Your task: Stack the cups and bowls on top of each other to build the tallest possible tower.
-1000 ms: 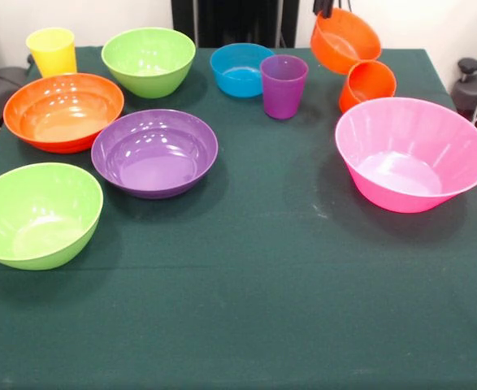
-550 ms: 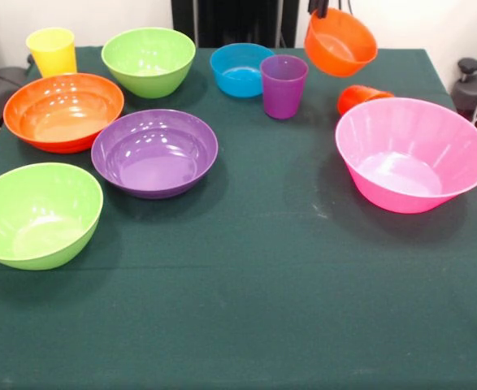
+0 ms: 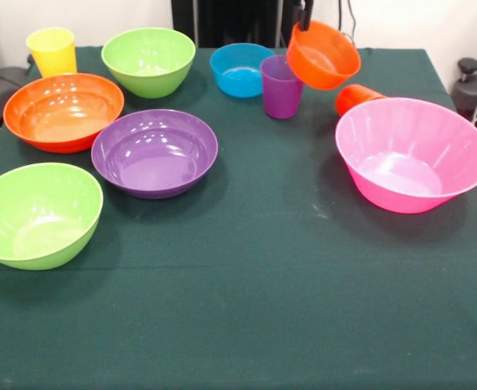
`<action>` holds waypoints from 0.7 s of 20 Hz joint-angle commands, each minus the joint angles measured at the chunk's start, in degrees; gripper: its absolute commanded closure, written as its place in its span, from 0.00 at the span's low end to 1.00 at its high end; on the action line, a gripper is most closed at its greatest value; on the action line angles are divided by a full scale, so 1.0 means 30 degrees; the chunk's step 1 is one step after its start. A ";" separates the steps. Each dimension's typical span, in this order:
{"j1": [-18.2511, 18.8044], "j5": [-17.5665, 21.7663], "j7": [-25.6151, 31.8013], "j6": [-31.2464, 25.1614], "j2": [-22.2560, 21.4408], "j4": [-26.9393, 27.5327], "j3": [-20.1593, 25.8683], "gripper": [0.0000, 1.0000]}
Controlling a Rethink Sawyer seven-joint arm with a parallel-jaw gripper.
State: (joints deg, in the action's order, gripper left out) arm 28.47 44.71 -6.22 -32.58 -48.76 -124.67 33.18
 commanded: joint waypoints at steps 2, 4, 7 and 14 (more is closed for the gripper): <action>0.0454 0.0355 0.2593 -0.3224 0.2346 0.3700 0.2010 1.00; 0.0341 0.0402 0.2573 -0.3749 0.2771 0.4462 0.2087 1.00; 0.0259 0.0385 0.2632 -0.4422 0.3468 0.5560 0.2226 1.00; 0.0095 0.0311 0.2121 -0.5293 0.4631 0.7561 0.2309 1.00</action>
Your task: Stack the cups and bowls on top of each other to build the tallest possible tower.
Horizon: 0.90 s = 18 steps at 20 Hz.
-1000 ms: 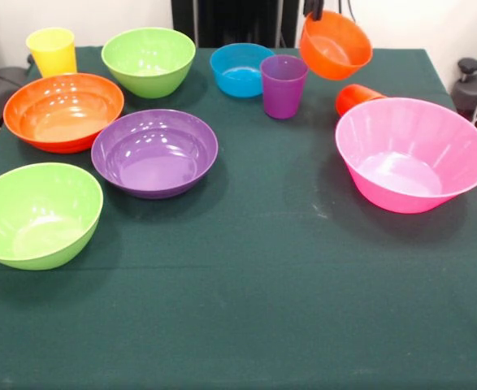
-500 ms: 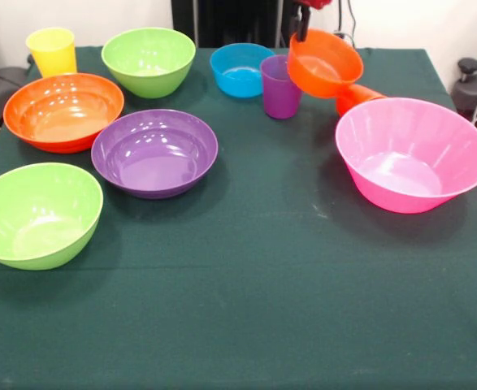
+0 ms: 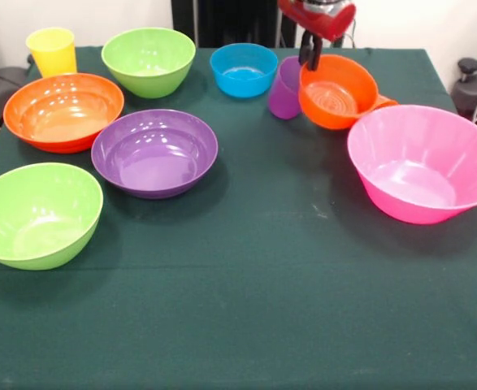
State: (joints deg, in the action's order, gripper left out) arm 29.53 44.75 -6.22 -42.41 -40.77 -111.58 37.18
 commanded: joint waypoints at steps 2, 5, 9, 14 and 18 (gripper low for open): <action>-0.0284 0.0221 0.2009 -0.2224 0.2036 0.3610 0.1057 1.00; -0.0471 0.0209 0.1859 -0.2559 0.2252 0.4205 0.1098 1.00; -0.0705 0.0111 0.1971 -0.3086 0.2532 0.4931 0.1263 1.00; -0.0694 0.0087 0.2114 -0.3421 0.2880 0.5494 0.1512 1.00; -0.0783 0.0109 0.1997 -0.3597 0.2964 0.5477 0.1692 1.00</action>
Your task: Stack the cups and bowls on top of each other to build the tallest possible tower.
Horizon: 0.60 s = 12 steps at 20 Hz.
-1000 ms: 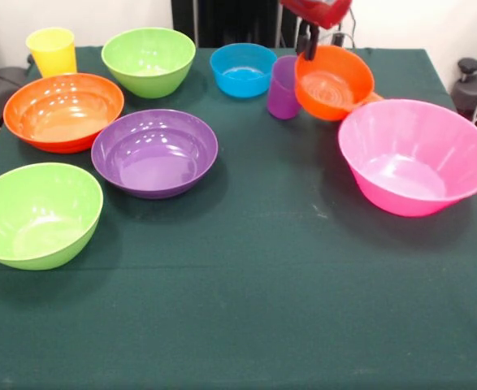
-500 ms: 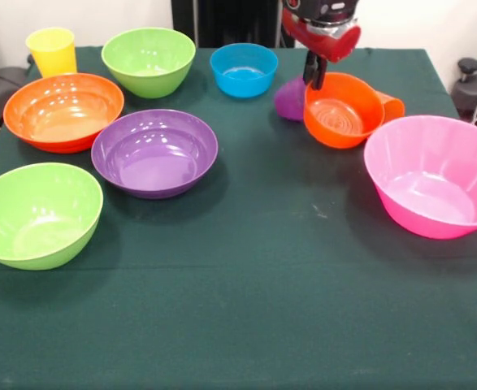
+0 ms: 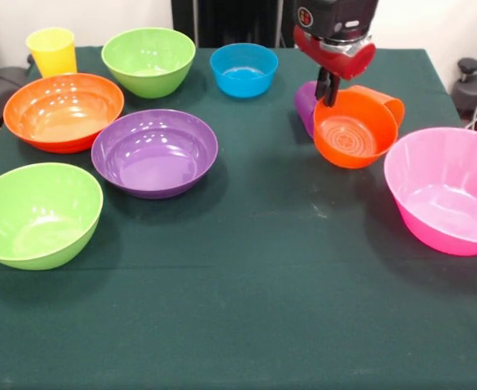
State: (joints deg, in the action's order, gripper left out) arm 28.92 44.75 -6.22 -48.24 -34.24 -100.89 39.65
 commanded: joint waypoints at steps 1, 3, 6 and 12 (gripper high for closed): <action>-0.0574 0.0138 0.1933 -0.1615 0.0812 0.1859 0.0871 1.00; -0.0526 0.0186 0.1825 -0.1483 0.0792 0.1653 0.0895 1.00; -0.0293 0.0162 0.1657 -0.1259 0.0501 0.1201 0.0968 1.00; -0.0189 0.0238 0.1512 -0.1130 0.0466 0.0864 0.0950 1.00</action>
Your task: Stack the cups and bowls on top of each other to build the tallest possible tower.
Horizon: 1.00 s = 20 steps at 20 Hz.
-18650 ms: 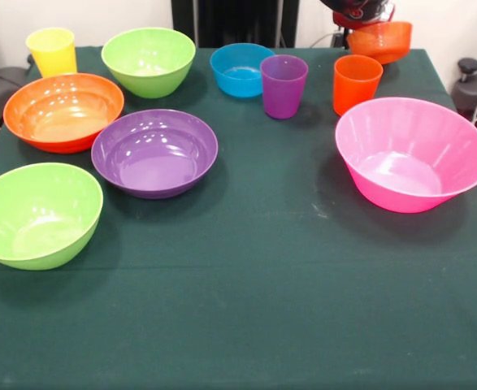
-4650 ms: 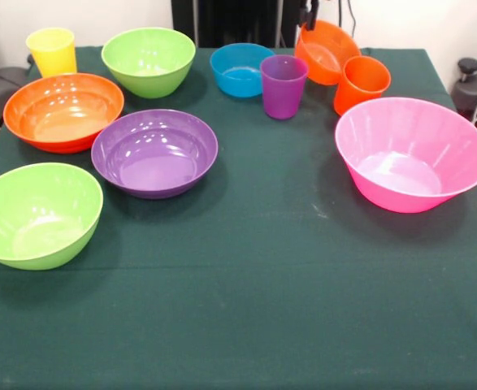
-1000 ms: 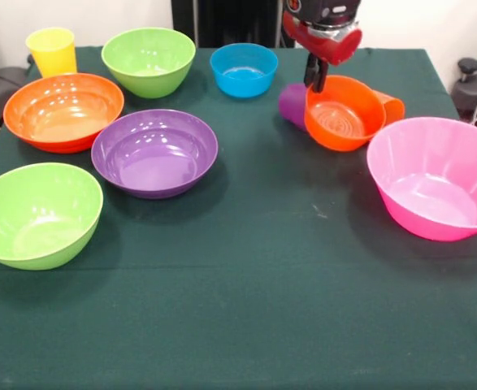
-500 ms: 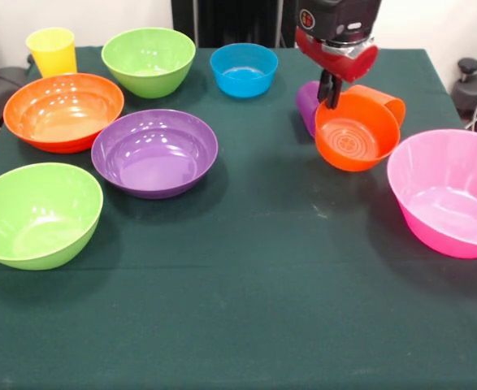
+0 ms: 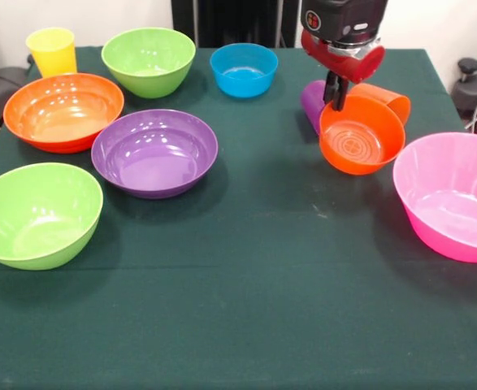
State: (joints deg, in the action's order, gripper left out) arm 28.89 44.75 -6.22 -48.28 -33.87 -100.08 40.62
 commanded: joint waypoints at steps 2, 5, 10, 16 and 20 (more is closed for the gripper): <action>-0.0269 0.0351 0.1696 -0.0964 0.0656 0.0721 0.0739 1.00; -0.1045 0.0726 0.1969 -0.1130 0.1668 0.1885 0.0682 1.00; -0.1962 0.1162 0.2559 -0.1088 0.3173 0.3614 0.0667 1.00; -0.3480 0.1859 0.0962 -0.0035 0.3284 0.3607 0.0089 1.00; -0.4185 0.2177 0.0321 0.0652 0.3930 0.3765 -0.0346 1.00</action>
State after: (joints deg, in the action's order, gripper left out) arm 19.94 44.94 -6.24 -48.30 -26.10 -93.14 40.72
